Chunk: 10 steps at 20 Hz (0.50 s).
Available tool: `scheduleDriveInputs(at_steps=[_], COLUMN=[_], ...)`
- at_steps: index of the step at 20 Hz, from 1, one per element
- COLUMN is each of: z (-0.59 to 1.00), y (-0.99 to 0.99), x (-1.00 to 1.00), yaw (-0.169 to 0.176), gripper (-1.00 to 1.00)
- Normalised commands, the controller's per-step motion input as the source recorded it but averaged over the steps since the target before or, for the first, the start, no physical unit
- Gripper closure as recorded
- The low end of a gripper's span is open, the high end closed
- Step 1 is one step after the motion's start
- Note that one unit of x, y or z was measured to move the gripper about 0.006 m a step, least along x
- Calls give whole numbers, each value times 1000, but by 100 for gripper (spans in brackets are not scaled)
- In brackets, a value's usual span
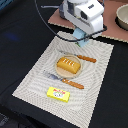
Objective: Place the bread, butter, and milk from the table onto the serving area.
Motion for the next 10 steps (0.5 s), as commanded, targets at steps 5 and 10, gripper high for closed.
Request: scheduleDriveInputs(at_steps=[5, 10], z=[-159, -146], y=[185, 150], x=[-8, -47], yaw=[44, 57], gripper=[100, 100])
